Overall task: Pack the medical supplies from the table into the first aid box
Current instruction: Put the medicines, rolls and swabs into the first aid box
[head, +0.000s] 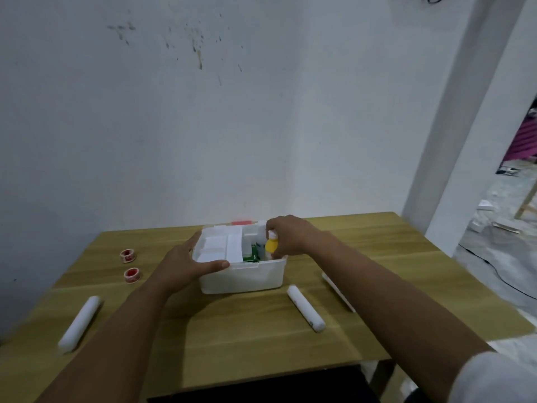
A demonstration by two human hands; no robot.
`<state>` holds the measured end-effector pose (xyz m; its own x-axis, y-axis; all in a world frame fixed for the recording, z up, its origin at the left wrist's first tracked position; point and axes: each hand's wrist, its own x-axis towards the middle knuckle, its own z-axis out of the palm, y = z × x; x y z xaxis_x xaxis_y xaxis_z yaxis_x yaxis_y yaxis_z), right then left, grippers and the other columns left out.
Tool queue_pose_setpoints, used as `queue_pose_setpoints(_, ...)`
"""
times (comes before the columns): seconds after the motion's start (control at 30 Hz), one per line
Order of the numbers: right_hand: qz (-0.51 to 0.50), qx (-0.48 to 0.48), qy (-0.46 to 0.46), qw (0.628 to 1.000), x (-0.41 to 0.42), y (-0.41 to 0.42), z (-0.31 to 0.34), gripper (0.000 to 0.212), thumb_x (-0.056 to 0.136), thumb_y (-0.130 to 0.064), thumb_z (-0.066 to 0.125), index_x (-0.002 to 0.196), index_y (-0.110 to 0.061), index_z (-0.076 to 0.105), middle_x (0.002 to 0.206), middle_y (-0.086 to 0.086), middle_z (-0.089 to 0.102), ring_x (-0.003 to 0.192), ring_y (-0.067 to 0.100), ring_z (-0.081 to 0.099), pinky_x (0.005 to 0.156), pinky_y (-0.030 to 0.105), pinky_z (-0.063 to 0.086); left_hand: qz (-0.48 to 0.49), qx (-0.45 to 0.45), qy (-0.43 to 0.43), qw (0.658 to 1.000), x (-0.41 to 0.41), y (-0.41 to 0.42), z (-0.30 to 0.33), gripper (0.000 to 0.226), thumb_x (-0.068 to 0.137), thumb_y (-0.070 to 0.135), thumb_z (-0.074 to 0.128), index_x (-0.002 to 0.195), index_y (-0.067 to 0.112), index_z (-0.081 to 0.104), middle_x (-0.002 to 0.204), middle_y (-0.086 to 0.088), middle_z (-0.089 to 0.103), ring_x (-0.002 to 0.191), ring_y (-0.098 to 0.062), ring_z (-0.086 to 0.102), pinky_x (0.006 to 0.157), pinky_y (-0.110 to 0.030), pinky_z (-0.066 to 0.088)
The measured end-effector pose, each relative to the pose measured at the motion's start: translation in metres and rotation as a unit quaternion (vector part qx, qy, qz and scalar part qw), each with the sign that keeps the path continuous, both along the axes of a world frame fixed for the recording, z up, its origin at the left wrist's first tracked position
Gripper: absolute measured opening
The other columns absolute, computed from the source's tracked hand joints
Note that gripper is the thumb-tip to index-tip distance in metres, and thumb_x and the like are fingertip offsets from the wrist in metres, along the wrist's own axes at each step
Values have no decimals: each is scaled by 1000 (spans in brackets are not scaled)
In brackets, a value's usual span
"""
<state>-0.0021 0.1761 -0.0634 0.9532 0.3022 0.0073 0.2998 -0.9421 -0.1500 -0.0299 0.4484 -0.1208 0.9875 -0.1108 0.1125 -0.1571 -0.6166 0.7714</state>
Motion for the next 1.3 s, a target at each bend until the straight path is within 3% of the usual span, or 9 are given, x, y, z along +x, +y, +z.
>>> queue_pose_setpoints(0.13, -17, 139, 38, 989, 1, -21, 16, 59, 65, -37, 94, 116, -22, 68, 104, -3, 68, 92, 15, 65, 83, 33, 55, 0, 14, 12, 1000, 3, 3, -3, 115, 54, 74, 78, 151, 39, 27, 149, -1, 47, 129, -29, 48, 89, -40, 50)
queue_pose_setpoints(0.23, -76, 267, 7, 961, 8, -54, 26, 34, 80, -33, 85, 108, -16, 76, 93, -5, 73, 83, 11, 70, 82, 29, 57, 1, 16, 17, 1000, 4, 4, -4, 121, 49, 80, 75, 152, 40, 27, 150, -1, 46, 129, -29, 48, 90, -42, 50)
queue_pose_setpoints(0.43, -259, 0, 63, 964, 18, -120, -40, 12, 91, -21, 62, 85, -12, 59, 84, 3, 62, 86, 25, 66, 66, 32, 50, 0, 4, 14, 1000, 4, 4, -5, 115, 50, 78, 77, 149, 45, 28, 147, 3, 48, 125, -25, 50, 87, -39, 51)
queue_pose_setpoints(0.6, -284, -26, 22, 958, 11, -133, -66, 14, 88, -19, 69, 101, -13, 69, 87, 2, 67, 79, 20, 66, 66, 31, 54, -16, -16, 10, 1000, -1, 0, 0, 84, 56, 69, 79, 123, 63, 29, 128, 16, 48, 110, -13, 47, 69, -20, 45)
queue_pose_setpoints(0.73, -242, 119, -59, 961, 13, -117, -24, 26, 79, -26, 84, 95, -11, 71, 88, 0, 70, 83, 20, 66, 70, 31, 53, -13, -27, 5, 1000, -1, 1, -1, 94, 57, 68, 81, 138, 53, 35, 127, 15, 51, 111, -14, 49, 68, -17, 45)
queue_pose_setpoints(0.9, -117, 285, -63, 949, 1, -55, 61, 27, 67, -18, 93, 81, -11, 72, 70, 1, 75, 59, 9, 72, 50, 20, 49, -7, -28, 11, 1000, 1, 3, -4, 103, 54, 72, 80, 144, 48, 35, 132, 11, 53, 115, -17, 50, 72, -23, 49)
queue_pose_setpoints(1.0, -38, 223, -9, 974, -8, -14, 80, 24, 71, -16, 92, 87, -9, 76, 73, 2, 77, 60, 7, 71, 50, 14, 49, 0, -24, 12, 1000, 1, 4, -5, 109, 53, 73, 80, 147, 43, 34, 139, 8, 53, 117, -19, 51, 81, -31, 51)
queue_pose_setpoints(1.17, 61, -40, 4, 997, -10, 38, 58, 16, 81, -11, 82, 97, -13, 81, 96, 2, 77, 88, 18, 70, 82, 33, 60, 4, -15, 16, 1000, 0, 3, -5, 117, 49, 77, 77, 150, 40, 31, 146, 3, 49, 125, -24, 50, 91, -41, 53)
queue_pose_setpoints(1.3, 78, -164, -15, 983, -11, 62, 30, 13, 86, -4, 69, 81, -15, 64, 89, 6, 66, 80, 23, 65, 73, 37, 57, 7, -6, 23, 1000, 0, 2, -3, 120, 48, 78, 76, 151, 39, 28, 149, 0, 46, 129, -26, 48, 93, -41, 50)
